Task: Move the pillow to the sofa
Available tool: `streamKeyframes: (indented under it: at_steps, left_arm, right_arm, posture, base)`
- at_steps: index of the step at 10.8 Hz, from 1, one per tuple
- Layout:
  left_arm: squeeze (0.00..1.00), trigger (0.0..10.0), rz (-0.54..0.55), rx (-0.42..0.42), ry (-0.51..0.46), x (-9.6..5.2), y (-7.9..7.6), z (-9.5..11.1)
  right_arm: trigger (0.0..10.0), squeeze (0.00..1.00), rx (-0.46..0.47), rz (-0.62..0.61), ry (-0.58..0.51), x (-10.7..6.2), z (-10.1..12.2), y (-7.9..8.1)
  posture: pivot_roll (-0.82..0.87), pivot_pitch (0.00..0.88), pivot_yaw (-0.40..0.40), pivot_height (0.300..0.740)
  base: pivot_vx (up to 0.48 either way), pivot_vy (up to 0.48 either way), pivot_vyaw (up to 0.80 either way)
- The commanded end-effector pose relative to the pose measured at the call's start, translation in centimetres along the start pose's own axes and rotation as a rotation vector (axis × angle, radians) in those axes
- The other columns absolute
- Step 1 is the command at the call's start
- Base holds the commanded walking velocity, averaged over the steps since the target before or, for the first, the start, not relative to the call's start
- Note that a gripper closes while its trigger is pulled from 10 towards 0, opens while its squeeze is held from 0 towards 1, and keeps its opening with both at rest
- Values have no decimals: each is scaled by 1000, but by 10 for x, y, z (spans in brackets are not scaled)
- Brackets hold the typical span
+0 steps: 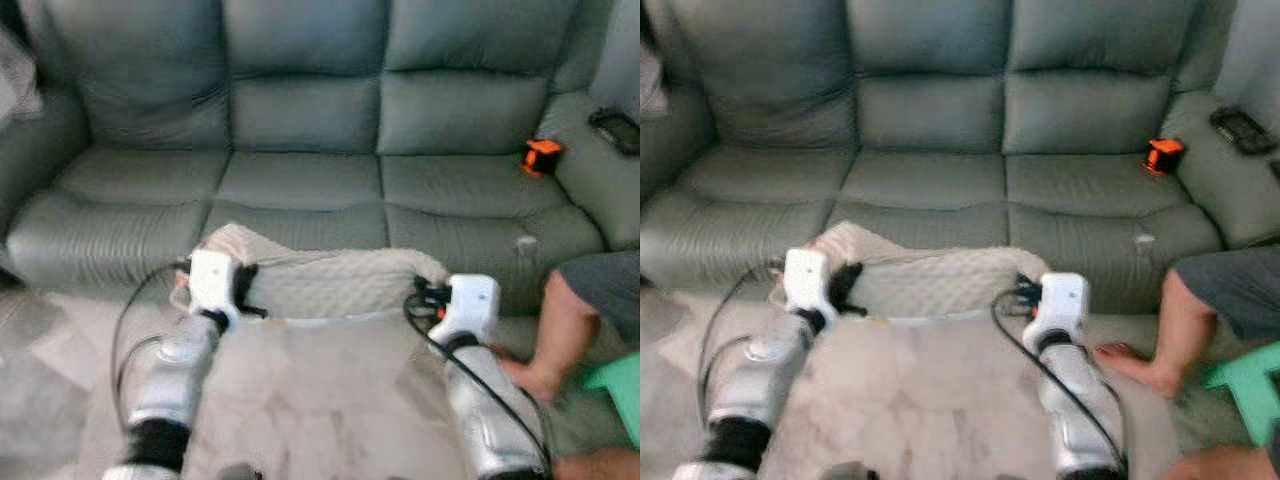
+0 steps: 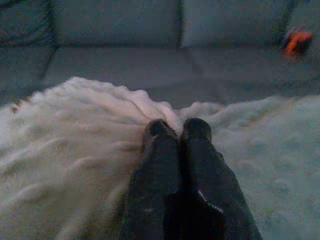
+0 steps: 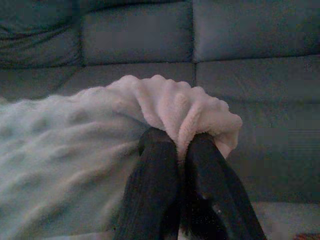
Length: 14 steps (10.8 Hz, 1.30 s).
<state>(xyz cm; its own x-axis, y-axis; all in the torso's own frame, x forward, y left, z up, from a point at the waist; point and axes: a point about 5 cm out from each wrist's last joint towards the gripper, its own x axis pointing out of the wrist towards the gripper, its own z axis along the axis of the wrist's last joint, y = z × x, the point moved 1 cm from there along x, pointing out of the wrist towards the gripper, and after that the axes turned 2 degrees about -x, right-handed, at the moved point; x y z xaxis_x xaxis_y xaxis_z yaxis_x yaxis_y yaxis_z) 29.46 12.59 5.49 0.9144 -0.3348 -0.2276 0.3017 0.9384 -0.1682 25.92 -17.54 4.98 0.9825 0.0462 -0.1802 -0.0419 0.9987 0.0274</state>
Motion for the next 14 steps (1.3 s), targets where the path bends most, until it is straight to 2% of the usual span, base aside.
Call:
streamKeyframes:
  at_steps: [1, 6, 7, 8, 9, 12, 14]
  left_arm:
    - [0, 10000, 24, 24, -26, -3, 10, 8]
    - [0, 10000, 40, 26, -37, -3, 10, 9]
    - [0, 10000, 73, 39, -63, -5, 15, 13]
    - [0, 10000, 146, 46, -126, -15, 27, 20]
    - [0, 10000, 168, 58, -129, -23, 31, 17]
    - [0, 10000, 208, 69, -143, -43, 30, 11]
    - [0, 10000, 245, 61, -136, -45, 34, 10]
  right_arm:
    - [10000, 0, 6, 25, -58, 6, 15, 7]
    - [10000, 0, -10, 14, -85, 7, 20, 5]
    - [10000, 0, -29, -4, -107, 2, 23, 2]
    - [10000, 0, -78, -48, -135, -11, 25, -5]
    - [10000, 0, -95, -58, -140, -20, 24, -8]
    - [10000, 0, -127, -83, -125, -44, 19, -13]
    - [10000, 0, -142, -58, -115, -47, 18, -10]
  posture:
    - [-45, 0, 16, 740]
    - [-48, 0, 16, 740]
    - [-49, 0, 16, 740]
    - [-50, 0, 14, 740]
    - [-50, 0, 14, 740]
    - [-49, 0, 11, 740]
    - [-47, 0, 7, 740]
  base:
    - [330, 0, 0]
    - [341, 0, 0]
    - [330, 0, 0]
    - [304, 0, 0]
    - [307, 0, 0]
    - [324, 0, 0]
    - [338, 0, 0]
